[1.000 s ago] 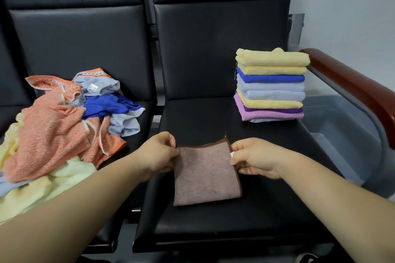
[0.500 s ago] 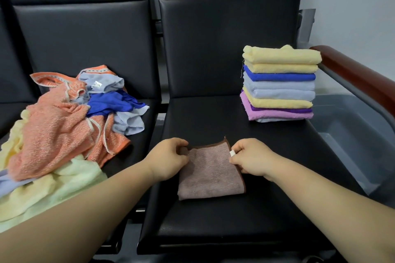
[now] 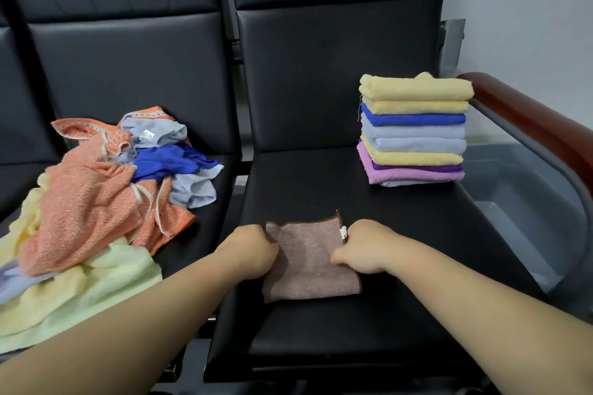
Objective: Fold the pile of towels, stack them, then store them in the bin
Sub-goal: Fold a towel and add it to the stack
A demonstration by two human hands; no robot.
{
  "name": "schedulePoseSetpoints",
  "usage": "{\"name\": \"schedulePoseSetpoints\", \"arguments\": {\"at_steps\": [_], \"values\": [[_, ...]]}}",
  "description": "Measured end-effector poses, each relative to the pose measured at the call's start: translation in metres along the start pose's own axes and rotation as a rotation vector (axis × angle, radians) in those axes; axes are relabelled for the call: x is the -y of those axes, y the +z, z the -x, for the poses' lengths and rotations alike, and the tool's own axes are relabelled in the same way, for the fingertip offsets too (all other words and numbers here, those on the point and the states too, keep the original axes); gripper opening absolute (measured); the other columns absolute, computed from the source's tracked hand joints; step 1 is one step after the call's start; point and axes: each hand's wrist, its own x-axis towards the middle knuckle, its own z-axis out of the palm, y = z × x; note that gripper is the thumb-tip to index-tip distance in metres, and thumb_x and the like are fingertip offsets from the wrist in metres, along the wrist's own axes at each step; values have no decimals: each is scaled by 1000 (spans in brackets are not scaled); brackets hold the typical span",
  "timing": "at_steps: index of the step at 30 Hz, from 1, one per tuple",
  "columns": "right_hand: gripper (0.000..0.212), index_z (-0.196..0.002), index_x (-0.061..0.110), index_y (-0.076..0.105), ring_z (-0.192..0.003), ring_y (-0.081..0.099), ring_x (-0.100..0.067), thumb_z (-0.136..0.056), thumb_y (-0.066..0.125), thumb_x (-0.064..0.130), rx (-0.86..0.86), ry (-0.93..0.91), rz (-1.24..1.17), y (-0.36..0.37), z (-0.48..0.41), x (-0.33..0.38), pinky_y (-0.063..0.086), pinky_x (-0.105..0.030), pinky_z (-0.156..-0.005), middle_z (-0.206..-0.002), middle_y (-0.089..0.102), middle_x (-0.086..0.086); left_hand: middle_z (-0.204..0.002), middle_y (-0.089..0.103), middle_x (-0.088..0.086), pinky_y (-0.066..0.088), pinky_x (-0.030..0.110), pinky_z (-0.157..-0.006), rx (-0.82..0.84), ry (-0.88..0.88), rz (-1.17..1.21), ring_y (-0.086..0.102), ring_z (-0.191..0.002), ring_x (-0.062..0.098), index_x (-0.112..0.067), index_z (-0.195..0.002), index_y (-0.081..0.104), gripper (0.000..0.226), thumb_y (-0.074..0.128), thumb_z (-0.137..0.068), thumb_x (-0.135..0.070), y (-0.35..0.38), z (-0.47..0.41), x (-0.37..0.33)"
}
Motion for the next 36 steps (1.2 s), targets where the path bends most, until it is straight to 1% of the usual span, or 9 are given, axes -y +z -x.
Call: {"name": "schedulePoseSetpoints", "arguments": {"at_steps": [5, 7, 11, 17, 20, 24, 27, 32, 36], "values": [[13, -97, 20, 71, -94, 69, -20, -91, 66, 30, -25, -54, -332, -15, 4, -7, 58, -38, -86, -102, 73, 0, -94, 64, 7, 57, 39, -75, -49, -15, 436, 65, -91, 28, -16, -87, 53, 22, 54, -100, -33, -5, -7, -11], [10, -103, 24, 66, -97, 66, -15, -100, 62, 32, -101, -97, -460, -32, 9, -9, 55, -34, -82, -107, 70, 2, -95, 64, 8, 57, 41, -69, -104, 5, 641, 65, -88, 27, -14, -95, 54, 21, 52, -102, -33, -14, -9, -26], [14, -107, 23, 54, -89, 56, -6, -105, 56, 37, -370, -184, -502, -75, 6, -16, 44, -24, -66, -103, 58, 7, -84, 58, -1, 36, 29, -61, -337, 207, 579, 52, -74, 13, -9, -97, 50, 25, 48, -106, -33, -50, -20, -83], [10, -107, 28, 52, -88, 53, -2, -106, 55, 38, -652, -211, -538, -169, -19, -45, 38, -23, -63, -101, 58, 12, -91, 58, -2, 36, 28, -59, -385, 384, 604, 51, -76, 10, -16, -96, 46, 19, 44, -107, -32, -105, -67, -193], [14, -97, 24, 58, -90, 63, -19, -103, 58, 36, -791, -218, -519, -225, -45, -56, 38, -31, -63, -91, 64, 8, -90, 57, 0, 35, 29, -60, -415, 400, 621, 50, -76, 12, -12, -100, 49, 22, 45, -106, -33, -123, -104, -242], [19, -106, 20, 61, -99, 61, -24, -103, 59, 38, -848, -150, -452, -289, -93, -62, 41, -32, -78, -99, 64, 3, -92, 58, 2, 37, 31, -63, -418, 366, 690, 50, -76, 14, -13, -96, 50, 20, 48, -105, -31, -142, -162, -297], [25, -106, 15, 66, -100, 64, -28, -103, 57, 38, -829, -86, -403, -309, -125, -63, 43, -33, -78, -104, 69, -3, -72, 51, 3, 40, 32, -63, -383, 275, 690, 47, -63, 20, -12, -79, 51, 30, 52, -104, -28, -142, -200, -317], [47, -129, 6, 61, -98, 59, -31, -107, 47, 44, -662, 90, -269, -302, -143, -66, 45, -35, -78, -119, 65, -12, -90, 63, 6, 47, 35, -69, -247, 182, 635, 58, -77, 19, -6, -108, 60, 27, 54, -102, -32, -126, -214, -319], [46, -124, 14, 62, -116, 55, -33, -101, 48, 51, -775, 15, -102, -272, -112, -54, 51, -45, -96, -127, 61, -9, -81, 62, 9, 52, 40, -70, -246, 270, 576, 57, -74, 24, -13, -83, 58, 23, 53, -98, -29, -130, -184, -283]]}}
